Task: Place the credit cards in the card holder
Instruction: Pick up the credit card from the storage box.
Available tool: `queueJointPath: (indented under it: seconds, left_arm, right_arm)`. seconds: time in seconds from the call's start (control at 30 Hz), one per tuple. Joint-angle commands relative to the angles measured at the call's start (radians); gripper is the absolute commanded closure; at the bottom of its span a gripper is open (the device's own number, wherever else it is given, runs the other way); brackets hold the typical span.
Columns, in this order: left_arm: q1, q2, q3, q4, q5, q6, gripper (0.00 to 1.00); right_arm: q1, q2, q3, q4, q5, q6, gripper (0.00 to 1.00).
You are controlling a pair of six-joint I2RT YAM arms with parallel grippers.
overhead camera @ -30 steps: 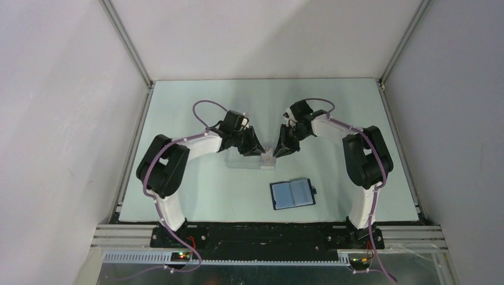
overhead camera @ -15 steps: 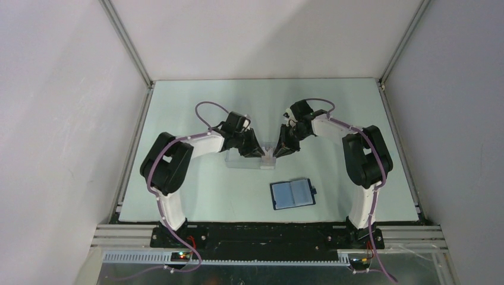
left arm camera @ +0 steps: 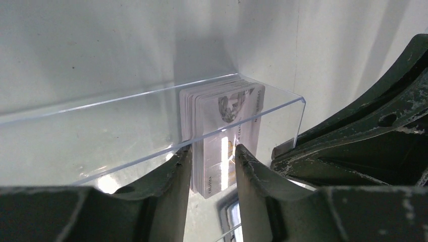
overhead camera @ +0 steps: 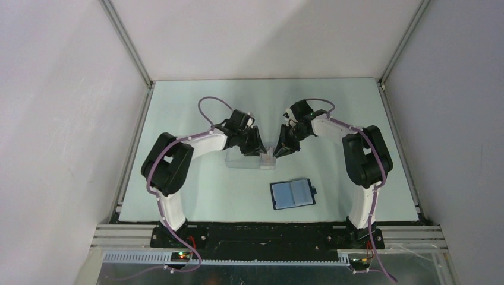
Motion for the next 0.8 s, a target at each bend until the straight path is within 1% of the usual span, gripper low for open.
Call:
queueJointPath:
  seconds: [0.0, 0.1, 0.17, 0.3, 0.53, 0.6, 0.67, 0.77]
  left_arm:
    - [-0.021, -0.045, 0.061, -0.075, -0.082, 0.063, 0.59]
    - [-0.037, -0.042, 0.083, -0.108, -0.1, 0.077, 0.63]
    - [-0.042, -0.034, 0.096, -0.116, -0.1, 0.082, 0.7]
    - [-0.047, -0.021, 0.113, -0.127, -0.101, 0.088, 0.74]
    - [-0.049, -0.012, 0.124, -0.148, -0.112, 0.102, 0.74]
    - [-0.05, -0.018, 0.124, -0.157, -0.124, 0.105, 0.69]
    - [-0.049, -0.024, 0.122, -0.165, -0.14, 0.108, 0.67]
    - [-0.05, -0.022, 0.124, -0.173, -0.142, 0.114, 0.67]
  right_arm:
    - [0.001, 0.021, 0.029, 0.0, -0.01, -0.015, 0.89]
    - [0.002, 0.02, 0.029, 0.0, -0.011, -0.015, 0.9]
    - [0.002, 0.021, 0.029, 0.0, -0.011, -0.014, 0.89]
    - [0.0, 0.021, 0.029, -0.002, -0.012, -0.016, 0.89]
    - [0.001, 0.023, 0.03, -0.005, -0.014, -0.018, 0.89]
    - [0.0, 0.025, 0.029, -0.005, -0.016, -0.018, 0.89]
    - [0.0, 0.025, 0.029, -0.005, -0.016, -0.018, 0.89]
    - [0.0, 0.028, 0.03, -0.004, -0.016, -0.019, 0.89]
